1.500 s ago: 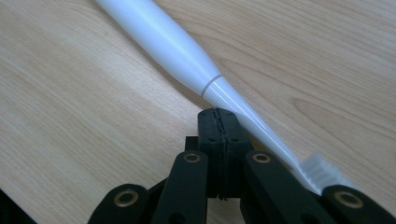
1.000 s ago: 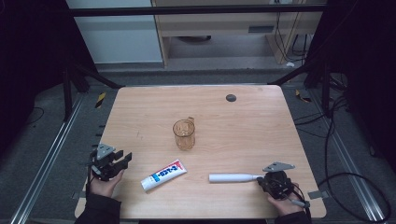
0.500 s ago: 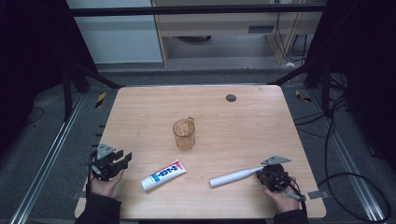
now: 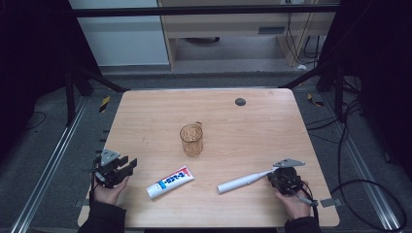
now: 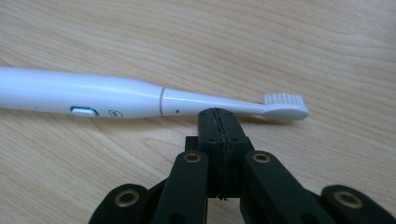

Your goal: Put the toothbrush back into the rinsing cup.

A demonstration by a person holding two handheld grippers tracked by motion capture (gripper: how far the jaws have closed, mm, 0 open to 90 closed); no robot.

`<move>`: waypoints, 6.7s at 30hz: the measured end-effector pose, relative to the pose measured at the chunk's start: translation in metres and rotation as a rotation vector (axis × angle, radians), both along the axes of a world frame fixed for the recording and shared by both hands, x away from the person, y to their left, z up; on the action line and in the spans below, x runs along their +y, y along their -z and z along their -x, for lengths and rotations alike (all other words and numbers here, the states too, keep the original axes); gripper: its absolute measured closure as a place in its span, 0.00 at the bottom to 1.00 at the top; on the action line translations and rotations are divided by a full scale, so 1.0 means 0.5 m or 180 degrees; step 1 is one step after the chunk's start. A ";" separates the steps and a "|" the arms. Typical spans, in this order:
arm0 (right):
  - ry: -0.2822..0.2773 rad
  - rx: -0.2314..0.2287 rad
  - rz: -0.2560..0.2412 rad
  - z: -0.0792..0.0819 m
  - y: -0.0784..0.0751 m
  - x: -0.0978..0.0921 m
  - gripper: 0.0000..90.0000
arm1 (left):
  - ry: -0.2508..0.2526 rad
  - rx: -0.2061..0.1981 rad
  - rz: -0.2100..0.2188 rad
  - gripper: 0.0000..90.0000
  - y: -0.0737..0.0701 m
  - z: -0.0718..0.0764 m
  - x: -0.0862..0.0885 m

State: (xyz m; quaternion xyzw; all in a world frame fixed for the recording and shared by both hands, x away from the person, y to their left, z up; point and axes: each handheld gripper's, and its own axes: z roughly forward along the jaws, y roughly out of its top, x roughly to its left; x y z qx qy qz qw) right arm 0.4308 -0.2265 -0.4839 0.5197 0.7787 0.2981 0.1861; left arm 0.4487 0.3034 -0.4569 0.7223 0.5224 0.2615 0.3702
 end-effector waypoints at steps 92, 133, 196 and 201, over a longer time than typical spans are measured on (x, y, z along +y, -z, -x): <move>-0.0869 0.0026 -0.0354 0.045 -0.018 0.144 0.99 | 0.0006 0.0035 0.0014 0.67 0.001 -0.001 0.006; -0.0340 -0.0161 -0.0191 0.011 -0.083 0.041 0.86 | 0.0046 0.0094 0.0008 0.65 0.008 -0.010 0.002; -0.1145 0.0718 0.0295 -0.101 -0.082 0.218 0.62 | 0.0077 0.0170 -0.0050 0.57 0.018 -0.016 -0.001; -0.1135 0.0773 0.0324 -0.104 -0.074 0.218 0.61 | 0.0080 0.0175 -0.0054 0.57 0.018 -0.016 -0.001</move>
